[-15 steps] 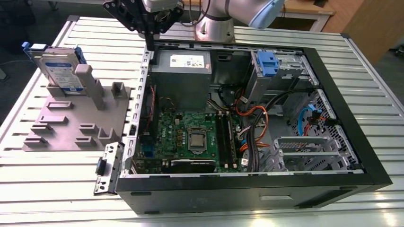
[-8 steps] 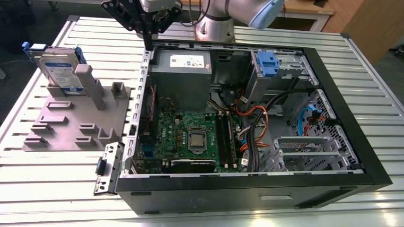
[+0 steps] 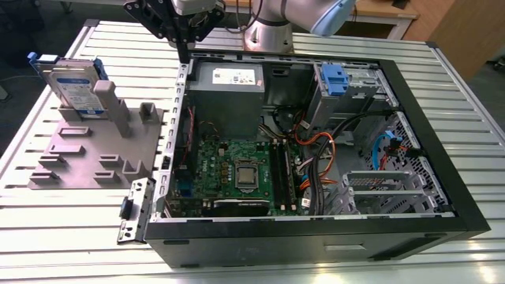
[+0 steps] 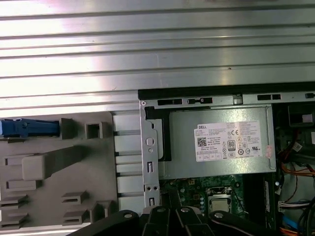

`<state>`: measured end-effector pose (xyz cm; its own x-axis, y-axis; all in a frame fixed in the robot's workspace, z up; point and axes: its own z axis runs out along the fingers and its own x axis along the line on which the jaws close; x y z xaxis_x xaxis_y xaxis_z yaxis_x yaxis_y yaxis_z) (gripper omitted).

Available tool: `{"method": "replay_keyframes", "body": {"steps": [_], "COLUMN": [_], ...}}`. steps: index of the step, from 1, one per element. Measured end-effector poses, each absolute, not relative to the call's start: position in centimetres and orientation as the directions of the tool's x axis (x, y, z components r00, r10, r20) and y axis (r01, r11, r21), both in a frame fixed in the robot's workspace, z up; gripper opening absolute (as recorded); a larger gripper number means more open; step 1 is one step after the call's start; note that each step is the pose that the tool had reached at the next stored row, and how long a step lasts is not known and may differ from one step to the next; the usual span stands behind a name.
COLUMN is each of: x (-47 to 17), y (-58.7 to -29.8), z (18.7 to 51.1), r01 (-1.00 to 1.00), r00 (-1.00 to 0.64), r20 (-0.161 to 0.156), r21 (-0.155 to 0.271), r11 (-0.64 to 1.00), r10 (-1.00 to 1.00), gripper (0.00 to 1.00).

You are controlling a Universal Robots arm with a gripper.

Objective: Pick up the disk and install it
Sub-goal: 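Reach for the disk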

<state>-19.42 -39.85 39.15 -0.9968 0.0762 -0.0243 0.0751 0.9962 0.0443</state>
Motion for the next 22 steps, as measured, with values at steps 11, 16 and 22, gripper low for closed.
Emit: {"method": "replay_keyframes", "body": {"steps": [11, 16, 22], "x": [-19.85, -20.05, -20.29], "y": [-39.85, -39.85, -39.85], "z": [39.13, 39.13, 39.13], "r01": [0.075, 0.075, 0.075], "r00": [-0.997, -0.997, -0.997], "r20": [-0.024, -0.024, -0.024], "r21": [0.044, 0.044, 0.044], "r11": [0.996, 0.996, 0.996], "r10": [0.076, 0.076, 0.076], "gripper": [0.11, 0.11, 0.11]}}
